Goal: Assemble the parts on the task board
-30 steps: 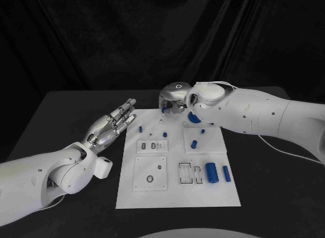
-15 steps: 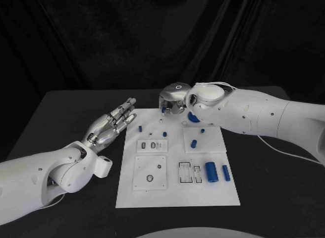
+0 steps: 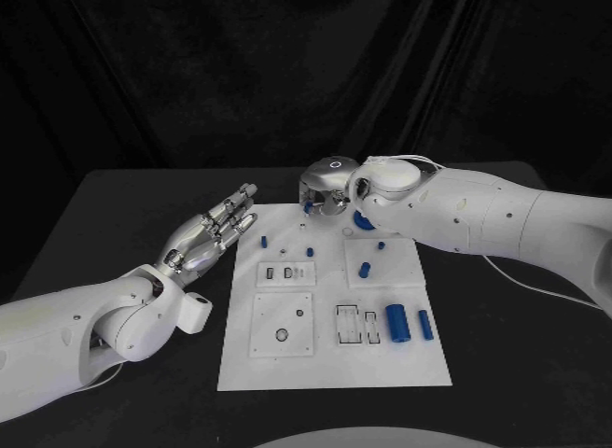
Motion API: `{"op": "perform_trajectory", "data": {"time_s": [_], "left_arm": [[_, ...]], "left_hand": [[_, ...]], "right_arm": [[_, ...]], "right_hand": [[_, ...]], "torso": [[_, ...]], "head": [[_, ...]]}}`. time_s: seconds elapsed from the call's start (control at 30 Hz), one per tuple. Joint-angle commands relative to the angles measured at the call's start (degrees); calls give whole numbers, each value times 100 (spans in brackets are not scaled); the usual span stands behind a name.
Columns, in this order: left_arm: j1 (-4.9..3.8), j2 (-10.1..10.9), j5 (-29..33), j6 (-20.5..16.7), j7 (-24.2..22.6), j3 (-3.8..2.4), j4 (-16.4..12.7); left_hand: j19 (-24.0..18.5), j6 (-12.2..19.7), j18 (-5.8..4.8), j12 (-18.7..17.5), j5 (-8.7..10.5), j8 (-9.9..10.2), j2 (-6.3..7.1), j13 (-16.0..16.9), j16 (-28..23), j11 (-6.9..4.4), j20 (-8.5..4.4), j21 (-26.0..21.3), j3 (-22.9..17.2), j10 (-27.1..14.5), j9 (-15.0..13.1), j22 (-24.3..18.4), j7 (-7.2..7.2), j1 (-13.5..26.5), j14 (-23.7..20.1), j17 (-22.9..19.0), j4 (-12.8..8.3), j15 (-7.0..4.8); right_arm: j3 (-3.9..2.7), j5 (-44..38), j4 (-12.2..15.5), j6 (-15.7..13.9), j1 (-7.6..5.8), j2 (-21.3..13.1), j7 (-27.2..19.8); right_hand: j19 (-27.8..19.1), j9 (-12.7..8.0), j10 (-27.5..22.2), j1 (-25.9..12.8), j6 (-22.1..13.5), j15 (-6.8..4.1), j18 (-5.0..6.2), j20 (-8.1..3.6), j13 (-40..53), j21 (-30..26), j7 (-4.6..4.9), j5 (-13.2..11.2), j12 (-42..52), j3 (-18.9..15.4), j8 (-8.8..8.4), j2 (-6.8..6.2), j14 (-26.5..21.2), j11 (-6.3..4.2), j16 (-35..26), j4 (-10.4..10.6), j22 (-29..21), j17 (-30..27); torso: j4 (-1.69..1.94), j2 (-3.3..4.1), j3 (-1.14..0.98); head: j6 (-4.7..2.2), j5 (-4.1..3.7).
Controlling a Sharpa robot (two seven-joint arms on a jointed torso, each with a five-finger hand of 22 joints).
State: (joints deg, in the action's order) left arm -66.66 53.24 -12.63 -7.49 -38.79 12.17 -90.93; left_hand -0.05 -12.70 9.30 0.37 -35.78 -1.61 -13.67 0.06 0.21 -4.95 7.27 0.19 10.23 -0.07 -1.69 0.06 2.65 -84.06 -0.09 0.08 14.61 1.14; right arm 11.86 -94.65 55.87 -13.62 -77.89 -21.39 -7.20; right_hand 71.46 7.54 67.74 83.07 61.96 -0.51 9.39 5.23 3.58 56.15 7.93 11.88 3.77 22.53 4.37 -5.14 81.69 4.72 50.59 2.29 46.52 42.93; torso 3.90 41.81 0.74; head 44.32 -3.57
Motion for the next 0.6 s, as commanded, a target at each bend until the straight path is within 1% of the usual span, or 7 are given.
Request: {"op": "perform_trajectory", "data": {"time_s": [0.03,0.43,0.6], "left_arm": [[-11,-11,-22,92,-647,-5,1],[-11,-32,-22,125,-616,-5,36],[-11,-33,-22,137,-600,-5,44]], "left_hand": [[5,-13,70,-37,-37,-9,-1,-6,-21,41,32,-19,-37,7,-2,-6,-39,-69,9,-8,7,45],[5,-8,70,-37,-39,-9,-2,-6,-21,50,41,-19,-50,7,-2,-6,-47,-74,9,-8,-3,55],[5,-33,69,-37,-41,-14,-14,-6,-21,68,57,-19,-77,7,-6,-6,-70,-81,9,-8,-18,71]], "right_arm": [[-1,-9,-21,77,33,9,116],[-1,20,-55,133,78,63,105],[-1,28,-58,159,89,79,112]], "right_hand": [[-52,-8,-51,8,-45,14,-71,13,1,13,11,-31,-31,34,-34,-65,-36,4,-15,10,-2,-13],[-178,-25,-229,-31,-191,50,-52,49,0,-55,22,-55,-34,75,-76,-104,-139,45,-93,49,-38,-105],[-209,-28,-259,-39,-219,58,-46,57,1,-79,23,-65,-31,78,-76,-112,-167,54,-130,56,-57,-149]], "torso": [[-1,2,0],[4,1,1],[-5,1,1]], "head": [[10,10],[52,-3],[65,4]]}}
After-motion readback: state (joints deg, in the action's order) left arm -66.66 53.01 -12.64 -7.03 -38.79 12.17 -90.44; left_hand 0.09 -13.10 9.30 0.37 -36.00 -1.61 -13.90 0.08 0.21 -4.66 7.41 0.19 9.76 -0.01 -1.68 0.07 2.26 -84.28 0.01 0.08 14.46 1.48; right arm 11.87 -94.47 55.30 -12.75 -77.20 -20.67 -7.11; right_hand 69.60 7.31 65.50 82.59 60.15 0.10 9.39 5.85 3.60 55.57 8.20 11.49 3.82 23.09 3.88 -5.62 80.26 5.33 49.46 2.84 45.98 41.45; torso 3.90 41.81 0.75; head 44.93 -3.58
